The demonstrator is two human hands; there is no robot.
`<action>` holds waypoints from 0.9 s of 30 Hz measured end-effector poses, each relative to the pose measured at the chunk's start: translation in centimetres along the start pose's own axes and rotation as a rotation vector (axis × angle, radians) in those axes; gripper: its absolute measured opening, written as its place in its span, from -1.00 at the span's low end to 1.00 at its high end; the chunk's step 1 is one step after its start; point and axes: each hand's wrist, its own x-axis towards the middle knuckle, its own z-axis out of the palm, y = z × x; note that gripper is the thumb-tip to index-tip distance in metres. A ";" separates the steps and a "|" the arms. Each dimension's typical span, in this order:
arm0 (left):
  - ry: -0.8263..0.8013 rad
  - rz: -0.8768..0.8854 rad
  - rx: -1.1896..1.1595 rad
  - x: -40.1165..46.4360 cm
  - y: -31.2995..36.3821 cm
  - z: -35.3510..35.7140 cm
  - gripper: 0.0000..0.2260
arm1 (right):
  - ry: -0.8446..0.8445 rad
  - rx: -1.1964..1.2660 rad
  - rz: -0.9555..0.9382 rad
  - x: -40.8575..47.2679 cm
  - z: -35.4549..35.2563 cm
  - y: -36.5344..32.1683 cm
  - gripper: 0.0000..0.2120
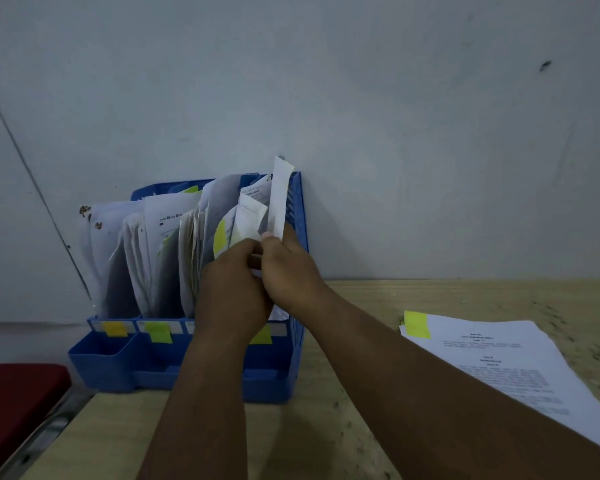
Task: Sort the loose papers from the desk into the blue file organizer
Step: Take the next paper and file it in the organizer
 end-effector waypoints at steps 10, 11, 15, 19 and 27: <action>0.072 -0.092 0.202 -0.1 0.3 -0.9 -0.95 | -0.028 -0.201 -0.036 -0.4 0.3 -1.1 -0.36; 0.013 -0.122 0.223 -0.1 0.3 -1.0 -0.92 | -0.027 -0.214 -0.049 -0.5 0.3 -1.1 -0.39; -0.054 -0.223 0.219 -0.4 0.8 -1.7 -0.87 | -0.029 -0.216 -0.015 -0.8 0.7 -0.7 -0.48; 0.014 -0.258 0.153 0.0 0.5 -2.1 -0.67 | -0.018 -0.183 0.036 -0.6 1.0 -0.6 -0.55; 0.149 -0.329 0.020 -0.3 0.1 -2.2 -0.78 | 0.020 -0.182 0.110 -0.2 1.5 0.4 -0.63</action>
